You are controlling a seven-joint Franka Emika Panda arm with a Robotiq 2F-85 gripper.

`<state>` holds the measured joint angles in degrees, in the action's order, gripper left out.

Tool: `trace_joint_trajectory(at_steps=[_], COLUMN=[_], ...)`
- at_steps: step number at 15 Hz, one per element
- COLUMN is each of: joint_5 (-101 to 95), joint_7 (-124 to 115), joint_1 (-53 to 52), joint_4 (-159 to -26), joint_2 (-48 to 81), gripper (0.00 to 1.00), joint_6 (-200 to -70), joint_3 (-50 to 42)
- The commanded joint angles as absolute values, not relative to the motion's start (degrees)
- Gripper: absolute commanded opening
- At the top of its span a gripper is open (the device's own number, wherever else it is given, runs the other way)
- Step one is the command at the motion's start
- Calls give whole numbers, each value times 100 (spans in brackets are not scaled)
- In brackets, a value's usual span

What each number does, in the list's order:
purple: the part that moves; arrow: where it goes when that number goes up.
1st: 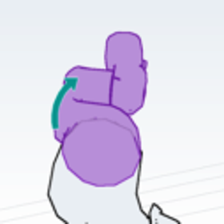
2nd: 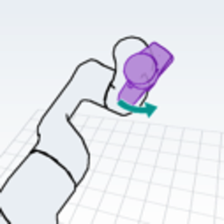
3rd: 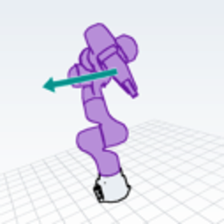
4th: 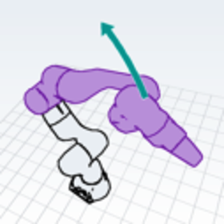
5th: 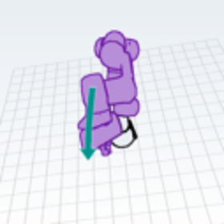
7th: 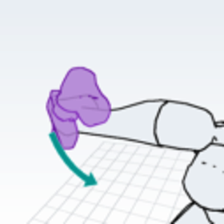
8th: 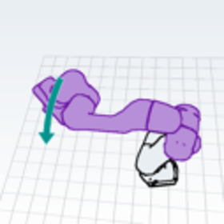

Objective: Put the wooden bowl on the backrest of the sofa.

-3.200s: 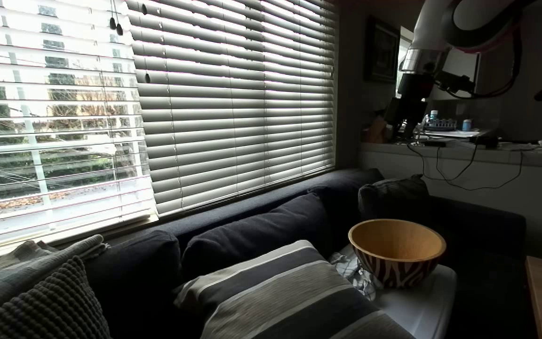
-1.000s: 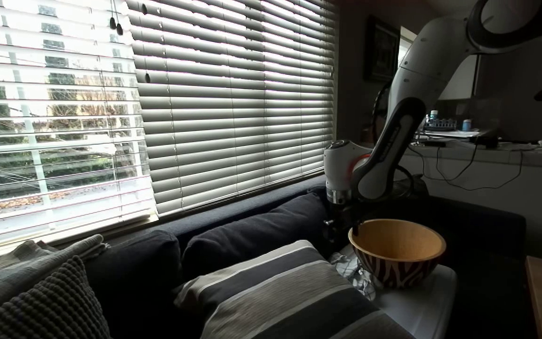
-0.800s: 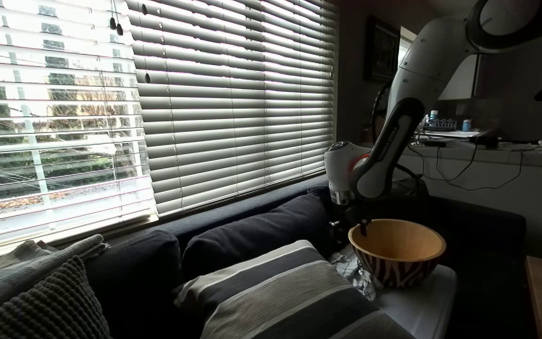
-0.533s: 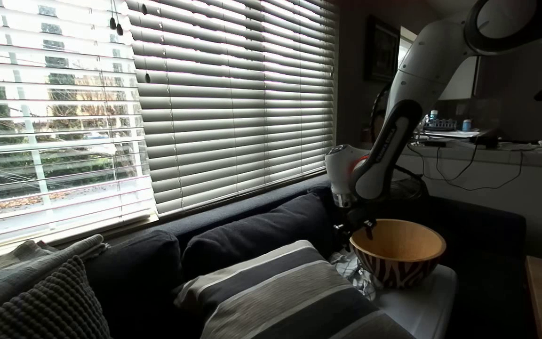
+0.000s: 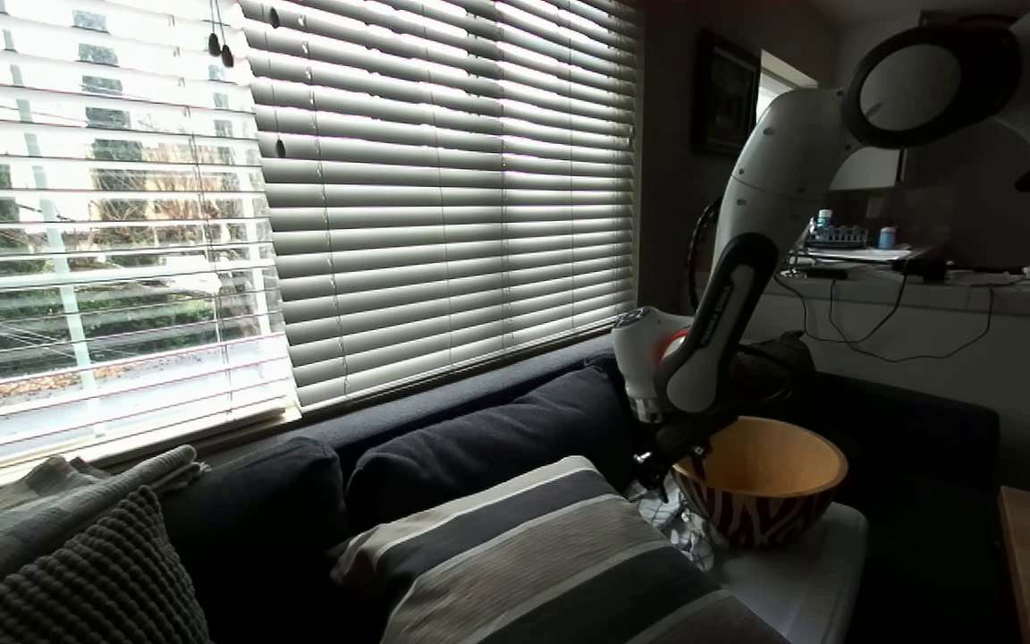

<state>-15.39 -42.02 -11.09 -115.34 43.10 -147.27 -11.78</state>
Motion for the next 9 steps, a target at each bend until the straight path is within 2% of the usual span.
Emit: trace_joint_trajectory(at_steps=[1, 7, 8, 9], joint_5=[-1361, -1423, -1487, -1512], joint_7=[-4154, -4312, -4354, -4441], joint_1=[-1195, -1391, -1466, -1528], joint_4=[-11121, -11133, -11203, -11315], joint_2=[4851, 4864, 4803, 4697], gripper=[58, 12, 6, 4], joint_6=[-14814, -14752, -14781, -14849], joint_3=[-1243, -1501, -1585, -1634])
